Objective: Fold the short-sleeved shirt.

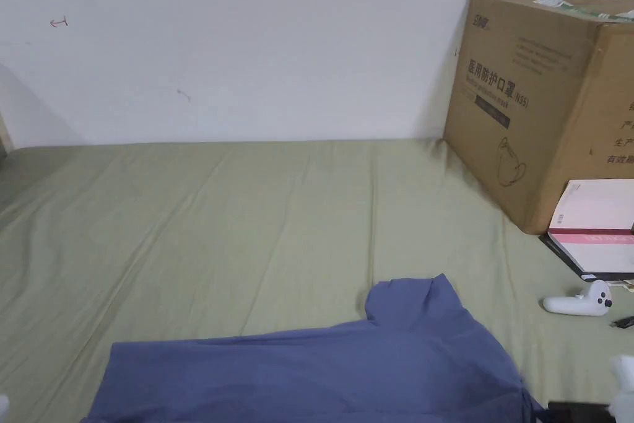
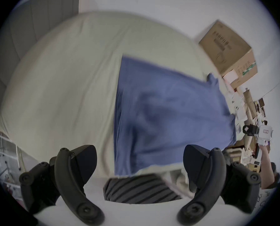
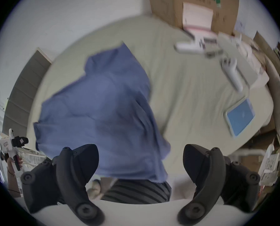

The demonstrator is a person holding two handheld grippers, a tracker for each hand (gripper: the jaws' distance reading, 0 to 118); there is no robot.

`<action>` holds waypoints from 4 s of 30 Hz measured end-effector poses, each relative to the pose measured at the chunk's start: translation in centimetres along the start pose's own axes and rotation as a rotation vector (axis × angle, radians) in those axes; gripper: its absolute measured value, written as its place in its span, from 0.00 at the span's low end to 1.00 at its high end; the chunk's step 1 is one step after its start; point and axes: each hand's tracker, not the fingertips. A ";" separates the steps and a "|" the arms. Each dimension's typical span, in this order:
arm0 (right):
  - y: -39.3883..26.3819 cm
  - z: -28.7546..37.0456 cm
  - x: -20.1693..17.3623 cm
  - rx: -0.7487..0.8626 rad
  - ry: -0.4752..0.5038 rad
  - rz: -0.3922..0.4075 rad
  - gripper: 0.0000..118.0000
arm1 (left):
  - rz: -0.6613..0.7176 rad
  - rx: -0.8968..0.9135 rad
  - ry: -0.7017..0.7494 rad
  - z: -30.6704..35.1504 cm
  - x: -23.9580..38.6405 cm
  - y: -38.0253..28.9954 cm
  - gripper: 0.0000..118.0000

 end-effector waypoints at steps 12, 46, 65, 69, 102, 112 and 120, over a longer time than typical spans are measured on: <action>4.5 6.2 -14.1 0.763 0.259 0.099 0.00 | -0.147 0.572 -0.147 3.9 9.3 6.5 0.00; 14.5 -11.2 -5.2 0.199 0.153 -0.013 0.00 | -0.342 -0.186 0.207 -22.1 -0.5 13.0 0.01; 21.3 -26.8 -2.8 -0.216 -0.120 0.103 0.58 | -0.115 -0.060 0.019 -13.8 -0.1 12.5 0.01; 21.4 -24.1 -2.0 -0.185 0.051 0.000 0.00 | -0.042 -0.065 0.014 -14.4 -1.5 12.0 0.01; 3.0 -6.7 3.8 -0.128 0.068 -0.202 0.00 | -0.133 -0.131 -0.067 -8.4 -2.0 4.0 0.01; 1.9 -10.9 2.2 -0.224 -0.009 -0.085 0.38 | -0.028 -0.235 -0.045 -11.4 -2.8 0.4 0.55; 5.5 -1.3 -4.4 0.187 0.022 0.087 0.82 | -0.013 0.195 -0.026 -2.4 1.9 5.0 0.81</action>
